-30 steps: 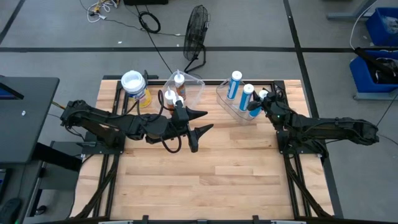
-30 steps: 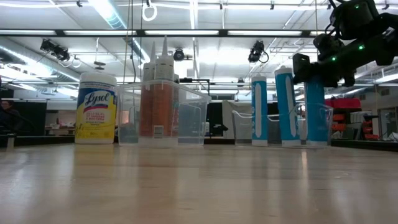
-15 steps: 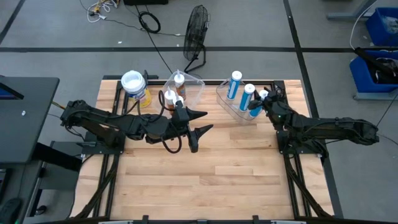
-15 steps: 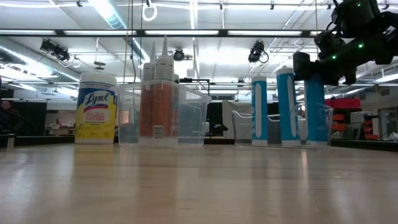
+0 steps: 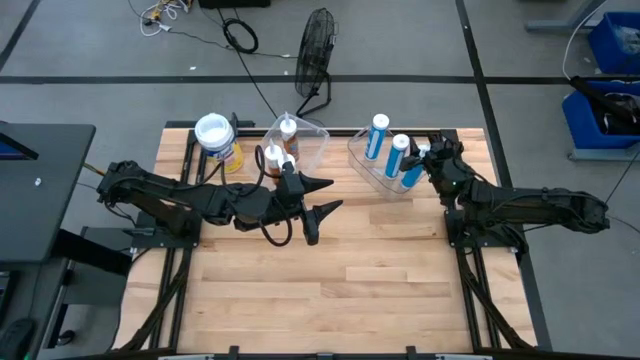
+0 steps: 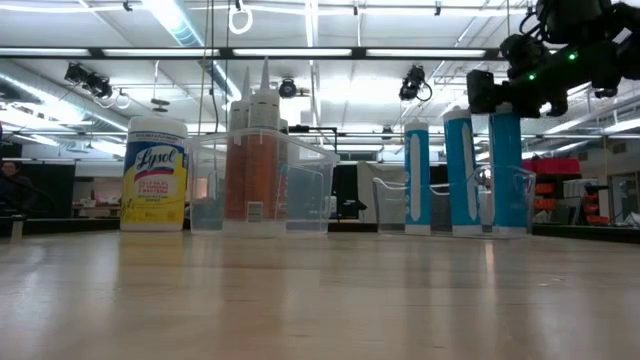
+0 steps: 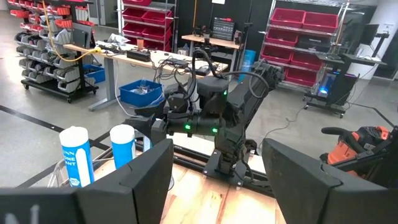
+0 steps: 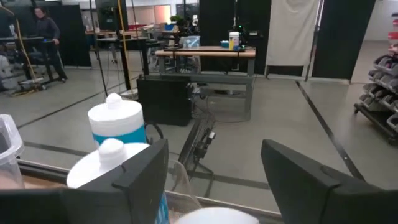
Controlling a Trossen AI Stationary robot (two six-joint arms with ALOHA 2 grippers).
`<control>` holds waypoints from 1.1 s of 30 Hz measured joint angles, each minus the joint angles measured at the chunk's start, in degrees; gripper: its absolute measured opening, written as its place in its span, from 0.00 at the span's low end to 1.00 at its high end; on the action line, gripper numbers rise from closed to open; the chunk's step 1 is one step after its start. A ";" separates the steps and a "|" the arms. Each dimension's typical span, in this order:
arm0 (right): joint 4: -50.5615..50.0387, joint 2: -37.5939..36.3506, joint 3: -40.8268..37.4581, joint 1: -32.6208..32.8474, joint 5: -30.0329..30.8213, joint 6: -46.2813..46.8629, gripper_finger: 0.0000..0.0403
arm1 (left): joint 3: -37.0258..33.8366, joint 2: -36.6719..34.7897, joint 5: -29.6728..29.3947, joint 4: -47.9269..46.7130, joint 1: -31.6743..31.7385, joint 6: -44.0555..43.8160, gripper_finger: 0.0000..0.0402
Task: Pick & place silicon tubes, Sealant and Lysol wipes
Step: Put the blue sealant into the transparent bin, then return to Home Position
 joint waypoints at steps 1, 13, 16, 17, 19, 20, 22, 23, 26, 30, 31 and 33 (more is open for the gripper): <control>-0.03 0.00 0.22 0.00 0.00 -0.26 0.65 | 0.00 0.00 0.00 0.00 0.00 0.00 0.62; -4.56 0.02 6.24 0.02 2.51 -4.78 0.65 | 0.00 0.00 0.00 -0.02 -0.09 0.02 0.62; -7.92 0.02 9.84 0.02 2.94 -5.29 0.65 | 0.00 0.00 0.00 -0.04 -0.20 0.07 0.62; -9.34 0.02 11.35 0.02 2.95 -5.90 0.65 | 0.00 0.00 0.02 -0.09 -0.22 0.05 0.62; -12.56 0.02 14.98 0.02 2.87 -7.13 0.65 | 0.00 0.00 0.00 -0.31 -0.21 0.13 0.62; -14.61 0.02 17.16 0.13 2.60 -7.81 0.65 | 0.00 0.00 0.02 -0.43 -0.20 0.48 0.62; -20.33 0.00 22.16 1.02 0.15 -8.13 0.65 | 0.00 0.02 0.37 -0.75 -0.20 1.32 0.62; -23.72 0.00 24.79 1.69 -2.10 -7.72 0.65 | 0.00 0.01 1.02 -1.01 -0.20 1.69 0.62; -34.24 0.02 32.74 3.67 -13.46 -5.24 0.64 | 0.00 0.04 2.71 -1.72 -0.17 2.17 0.62; -48.93 0.14 41.20 5.87 -30.25 2.63 0.51 | 0.00 0.04 6.00 -2.73 -0.20 3.68 0.60; -52.45 0.17 42.60 6.24 -34.39 4.75 0.46 | 0.00 0.04 6.47 -3.38 -0.20 4.10 0.58; -57.71 0.15 44.17 7.11 -41.87 8.60 0.34 | 0.00 0.04 7.01 -4.30 -0.17 4.55 0.55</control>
